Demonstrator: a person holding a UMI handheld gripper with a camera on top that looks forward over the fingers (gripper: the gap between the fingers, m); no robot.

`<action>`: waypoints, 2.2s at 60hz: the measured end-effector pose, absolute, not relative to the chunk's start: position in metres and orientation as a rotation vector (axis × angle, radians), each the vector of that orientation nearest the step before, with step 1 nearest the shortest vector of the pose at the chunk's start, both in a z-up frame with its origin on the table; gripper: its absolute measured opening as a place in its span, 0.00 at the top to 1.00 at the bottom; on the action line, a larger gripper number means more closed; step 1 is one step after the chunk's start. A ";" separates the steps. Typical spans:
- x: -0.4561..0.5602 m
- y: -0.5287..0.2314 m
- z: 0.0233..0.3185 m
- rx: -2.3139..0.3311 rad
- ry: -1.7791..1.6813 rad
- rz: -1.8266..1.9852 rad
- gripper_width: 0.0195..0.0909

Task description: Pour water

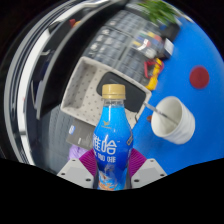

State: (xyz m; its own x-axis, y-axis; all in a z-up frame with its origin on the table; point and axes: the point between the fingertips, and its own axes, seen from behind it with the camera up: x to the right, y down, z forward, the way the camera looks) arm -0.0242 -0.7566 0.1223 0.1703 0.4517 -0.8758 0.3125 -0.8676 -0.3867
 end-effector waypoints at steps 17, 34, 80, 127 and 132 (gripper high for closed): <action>-0.044 -0.753 0.121 -2.681 -0.130 1.979 0.73; -0.044 -0.760 0.118 -2.899 0.252 2.032 0.73; -0.053 -0.552 0.218 -1.528 -1.266 1.240 0.73; -0.050 -0.462 0.065 -1.423 -1.391 1.028 0.59; -0.045 -0.462 0.063 -1.432 -1.402 0.989 0.49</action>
State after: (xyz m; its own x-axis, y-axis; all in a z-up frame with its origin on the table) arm -0.0451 -0.4623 0.0625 0.0472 0.9982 0.0358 0.3010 0.0199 -0.9534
